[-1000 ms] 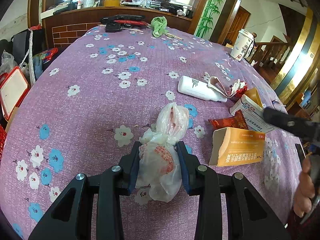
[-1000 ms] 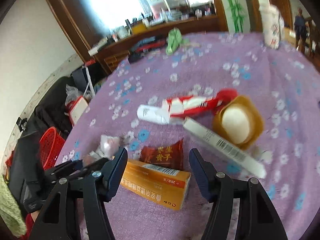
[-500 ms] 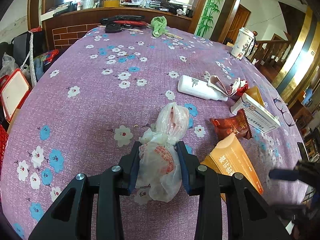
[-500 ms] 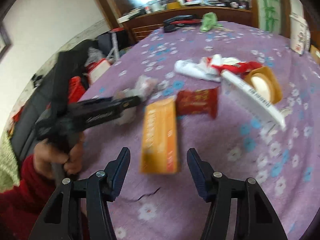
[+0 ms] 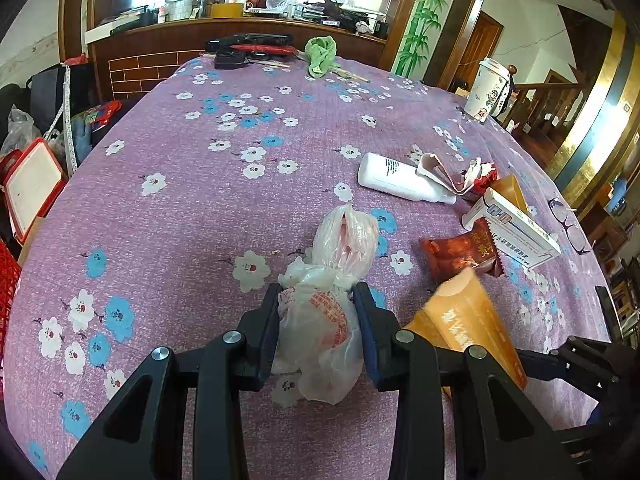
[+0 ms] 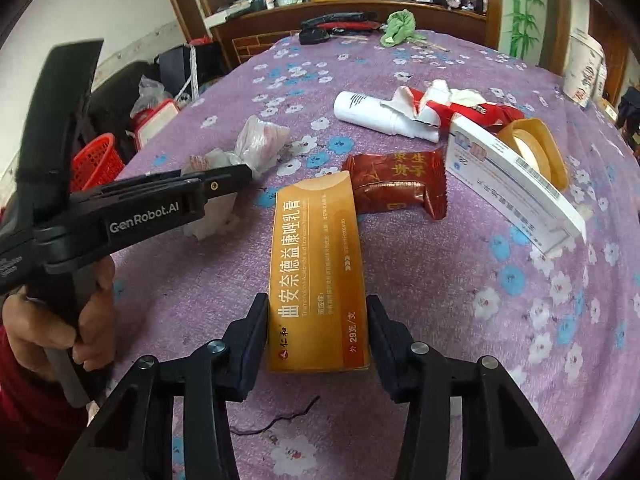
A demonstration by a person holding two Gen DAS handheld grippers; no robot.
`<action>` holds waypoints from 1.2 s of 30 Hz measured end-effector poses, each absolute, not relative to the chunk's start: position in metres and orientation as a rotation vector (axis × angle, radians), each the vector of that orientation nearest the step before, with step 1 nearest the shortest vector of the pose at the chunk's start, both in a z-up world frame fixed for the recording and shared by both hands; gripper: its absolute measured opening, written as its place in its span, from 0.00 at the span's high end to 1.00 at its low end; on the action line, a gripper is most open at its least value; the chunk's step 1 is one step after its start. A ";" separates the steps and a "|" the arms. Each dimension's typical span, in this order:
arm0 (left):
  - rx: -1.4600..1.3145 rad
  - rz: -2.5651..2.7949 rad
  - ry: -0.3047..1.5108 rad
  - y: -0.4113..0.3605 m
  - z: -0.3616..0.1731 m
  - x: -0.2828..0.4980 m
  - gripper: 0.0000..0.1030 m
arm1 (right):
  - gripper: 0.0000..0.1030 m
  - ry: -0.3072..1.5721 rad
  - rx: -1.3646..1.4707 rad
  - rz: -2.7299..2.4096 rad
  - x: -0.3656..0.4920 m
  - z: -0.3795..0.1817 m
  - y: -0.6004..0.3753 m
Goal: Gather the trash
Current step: 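Grasp the orange medicine box with right tool while left tool holds the bag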
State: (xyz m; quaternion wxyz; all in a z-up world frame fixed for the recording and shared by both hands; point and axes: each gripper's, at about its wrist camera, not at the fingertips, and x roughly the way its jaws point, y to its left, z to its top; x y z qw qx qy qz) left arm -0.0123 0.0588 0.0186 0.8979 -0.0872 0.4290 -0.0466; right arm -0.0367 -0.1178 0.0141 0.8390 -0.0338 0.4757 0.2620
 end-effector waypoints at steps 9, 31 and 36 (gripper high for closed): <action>-0.174 -0.114 0.854 0.051 0.022 -0.026 0.67 | 0.51 0.860 0.070 0.475 -0.052 0.027 -0.145; -0.147 -0.129 0.823 0.042 0.023 -0.042 0.67 | 0.51 0.827 0.121 0.449 -0.056 0.016 -0.151; -0.140 -0.133 0.805 0.041 0.024 -0.045 0.67 | 0.51 0.821 0.118 0.457 -0.057 0.016 -0.149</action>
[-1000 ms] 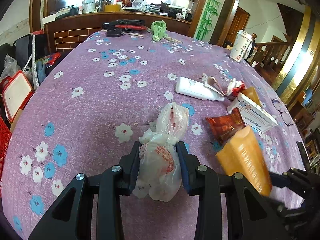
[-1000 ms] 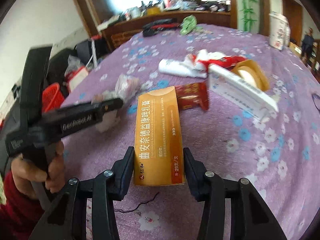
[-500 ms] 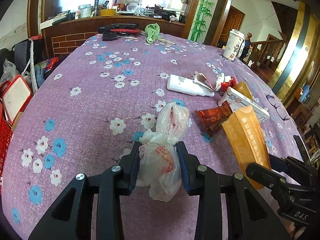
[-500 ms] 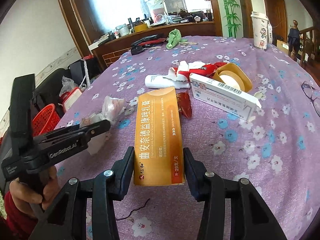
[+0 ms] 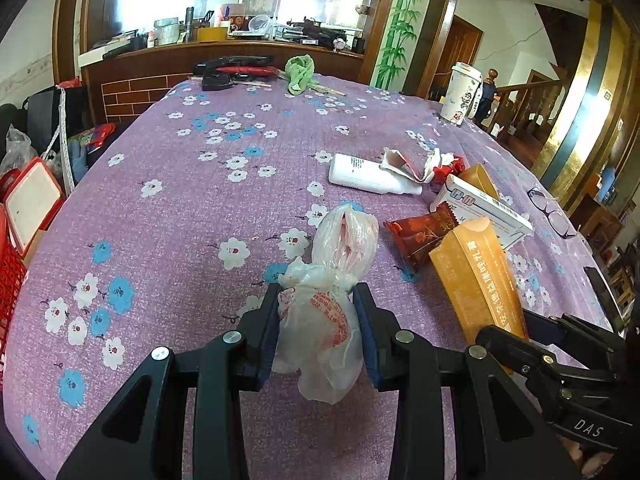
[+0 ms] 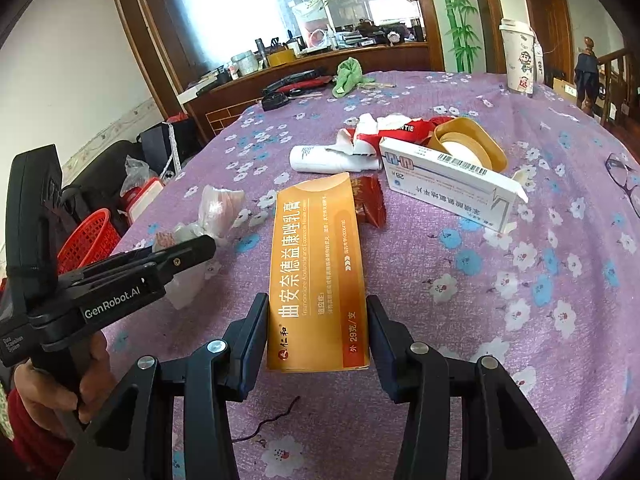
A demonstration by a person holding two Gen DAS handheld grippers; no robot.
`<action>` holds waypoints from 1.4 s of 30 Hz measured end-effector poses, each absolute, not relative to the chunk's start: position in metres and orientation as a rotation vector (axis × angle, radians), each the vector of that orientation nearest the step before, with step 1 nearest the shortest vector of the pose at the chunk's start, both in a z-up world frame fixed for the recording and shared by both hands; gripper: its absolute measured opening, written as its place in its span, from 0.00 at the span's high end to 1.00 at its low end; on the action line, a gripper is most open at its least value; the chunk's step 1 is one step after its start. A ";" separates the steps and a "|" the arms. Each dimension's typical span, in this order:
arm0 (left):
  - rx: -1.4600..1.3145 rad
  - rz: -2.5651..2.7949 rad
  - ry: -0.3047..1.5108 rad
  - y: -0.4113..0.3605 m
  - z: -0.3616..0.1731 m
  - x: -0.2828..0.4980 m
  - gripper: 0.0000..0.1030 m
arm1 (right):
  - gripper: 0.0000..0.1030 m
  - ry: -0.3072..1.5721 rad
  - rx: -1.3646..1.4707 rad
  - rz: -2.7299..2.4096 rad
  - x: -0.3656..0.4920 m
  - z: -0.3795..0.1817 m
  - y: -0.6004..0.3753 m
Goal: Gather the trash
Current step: 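Grasp the orange medicine box with right tool while left tool holds the bag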
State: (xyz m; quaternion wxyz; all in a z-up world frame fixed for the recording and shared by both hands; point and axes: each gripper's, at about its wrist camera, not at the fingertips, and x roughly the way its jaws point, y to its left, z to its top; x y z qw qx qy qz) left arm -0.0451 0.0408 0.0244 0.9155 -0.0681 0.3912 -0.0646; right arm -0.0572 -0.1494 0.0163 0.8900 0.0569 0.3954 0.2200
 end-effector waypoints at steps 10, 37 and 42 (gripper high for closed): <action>-0.140 -0.133 0.785 0.040 0.029 -0.048 0.67 | 0.51 0.826 0.122 0.425 -0.057 0.016 -0.151; -0.185 -0.084 0.628 0.095 0.112 -0.137 0.67 | 0.51 0.664 0.069 0.513 -0.108 0.133 -0.100; -0.202 -0.057 0.606 0.112 0.122 -0.146 0.67 | 0.51 0.683 0.056 0.556 -0.105 0.137 -0.082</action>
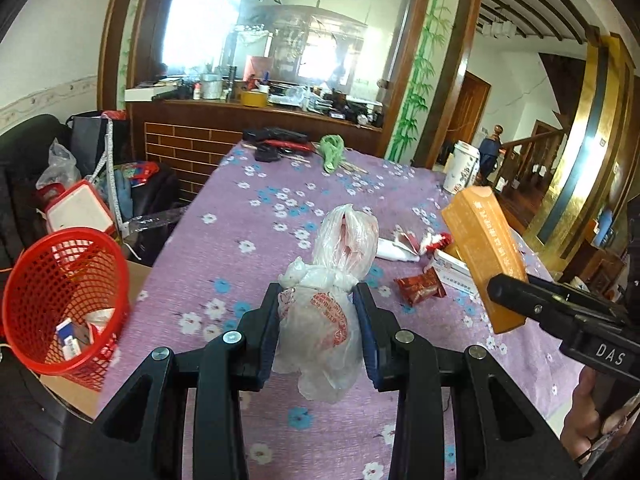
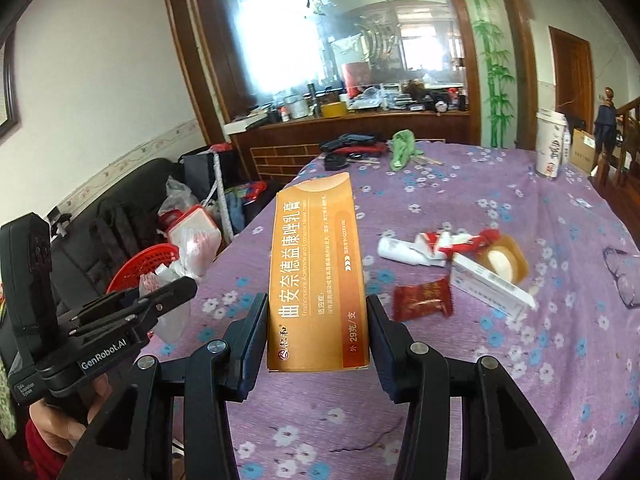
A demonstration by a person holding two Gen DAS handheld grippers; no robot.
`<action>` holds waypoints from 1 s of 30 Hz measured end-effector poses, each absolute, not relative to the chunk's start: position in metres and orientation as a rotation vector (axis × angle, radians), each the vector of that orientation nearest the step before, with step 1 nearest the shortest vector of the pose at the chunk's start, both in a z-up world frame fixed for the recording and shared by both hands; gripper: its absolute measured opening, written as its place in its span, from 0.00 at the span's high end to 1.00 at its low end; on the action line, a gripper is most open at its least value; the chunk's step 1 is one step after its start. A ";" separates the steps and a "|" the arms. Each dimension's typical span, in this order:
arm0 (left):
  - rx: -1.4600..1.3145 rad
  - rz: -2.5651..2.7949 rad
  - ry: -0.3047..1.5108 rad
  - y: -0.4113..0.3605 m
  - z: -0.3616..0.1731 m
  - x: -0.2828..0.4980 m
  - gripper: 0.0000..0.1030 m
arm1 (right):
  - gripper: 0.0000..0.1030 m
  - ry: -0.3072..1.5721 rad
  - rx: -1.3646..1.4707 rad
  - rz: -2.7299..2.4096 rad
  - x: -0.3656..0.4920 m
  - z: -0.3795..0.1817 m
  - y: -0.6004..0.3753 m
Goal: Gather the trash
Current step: 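Grasp the orange medicine box with right tool while left tool holds the bag, then carry bag and orange box to the red basket and open both tools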
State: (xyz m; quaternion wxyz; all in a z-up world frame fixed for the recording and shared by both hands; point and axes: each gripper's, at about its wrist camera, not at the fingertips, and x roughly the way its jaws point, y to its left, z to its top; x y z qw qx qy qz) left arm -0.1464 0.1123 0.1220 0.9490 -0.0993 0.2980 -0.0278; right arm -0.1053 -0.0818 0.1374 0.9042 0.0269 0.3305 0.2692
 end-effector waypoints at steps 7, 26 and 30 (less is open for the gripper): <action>-0.237 0.014 0.590 0.152 0.128 -0.154 0.67 | 0.51 0.712 0.015 0.639 -0.096 0.144 -0.035; -0.348 0.371 0.634 0.346 0.090 -0.189 0.66 | 0.50 0.888 -0.098 0.948 -0.070 0.118 0.175; -0.364 0.389 0.661 0.361 0.076 -0.185 0.66 | 0.50 0.932 -0.100 0.963 -0.058 0.104 0.206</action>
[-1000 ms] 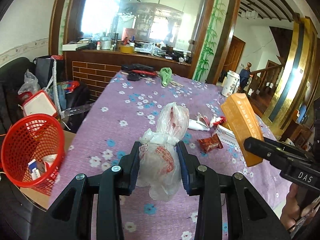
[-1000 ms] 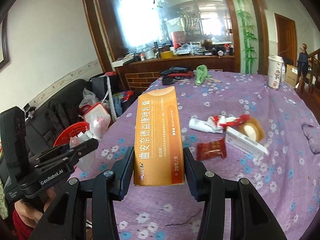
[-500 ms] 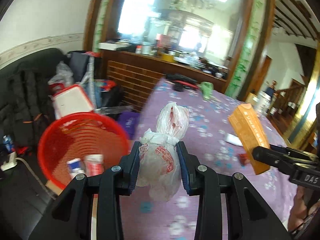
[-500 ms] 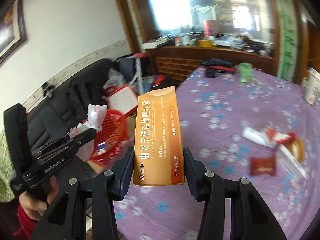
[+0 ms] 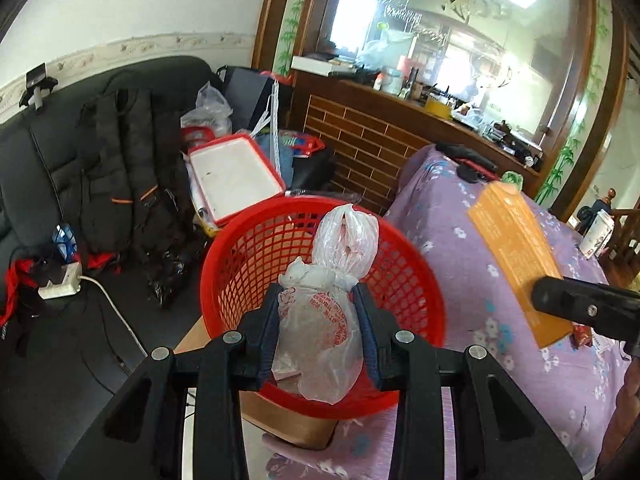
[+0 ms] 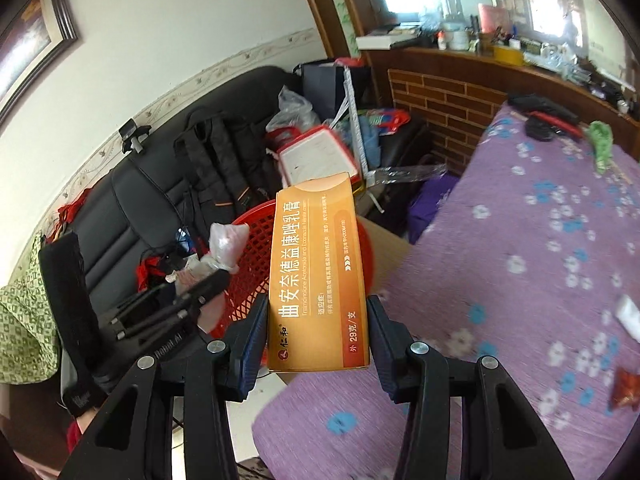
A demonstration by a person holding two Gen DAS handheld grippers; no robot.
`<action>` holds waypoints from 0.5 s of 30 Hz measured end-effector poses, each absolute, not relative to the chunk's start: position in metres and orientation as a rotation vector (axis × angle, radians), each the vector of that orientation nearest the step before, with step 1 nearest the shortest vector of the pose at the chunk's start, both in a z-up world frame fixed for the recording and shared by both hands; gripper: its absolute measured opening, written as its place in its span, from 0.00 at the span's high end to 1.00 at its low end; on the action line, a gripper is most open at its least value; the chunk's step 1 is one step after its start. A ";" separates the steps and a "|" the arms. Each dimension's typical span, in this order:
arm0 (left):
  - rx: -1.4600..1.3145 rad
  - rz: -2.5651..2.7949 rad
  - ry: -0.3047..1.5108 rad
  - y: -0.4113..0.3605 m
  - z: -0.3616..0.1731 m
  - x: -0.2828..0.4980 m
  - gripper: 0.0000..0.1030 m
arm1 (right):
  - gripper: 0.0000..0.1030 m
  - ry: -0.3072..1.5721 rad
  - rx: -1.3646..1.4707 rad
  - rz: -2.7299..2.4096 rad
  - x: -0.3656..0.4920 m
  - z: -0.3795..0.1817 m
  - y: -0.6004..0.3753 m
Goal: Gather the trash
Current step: 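Carry bag and orange box to the red basket and open both tools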
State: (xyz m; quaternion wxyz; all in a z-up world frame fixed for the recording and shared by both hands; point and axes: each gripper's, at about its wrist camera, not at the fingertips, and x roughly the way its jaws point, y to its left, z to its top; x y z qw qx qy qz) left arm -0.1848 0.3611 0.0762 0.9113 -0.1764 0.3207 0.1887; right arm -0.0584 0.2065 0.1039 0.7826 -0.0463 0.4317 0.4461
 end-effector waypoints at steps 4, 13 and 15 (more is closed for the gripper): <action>-0.378 0.404 0.668 0.369 0.069 -0.175 0.66 | 0.49 0.964 -0.098 0.964 -0.049 0.091 0.230; -0.413 0.414 0.634 0.367 0.073 -0.181 0.35 | 0.48 0.907 -0.067 0.957 -0.054 0.102 0.197; -0.407 0.397 0.632 0.357 0.075 -0.184 0.35 | 0.47 0.894 -0.058 0.947 -0.059 0.106 0.174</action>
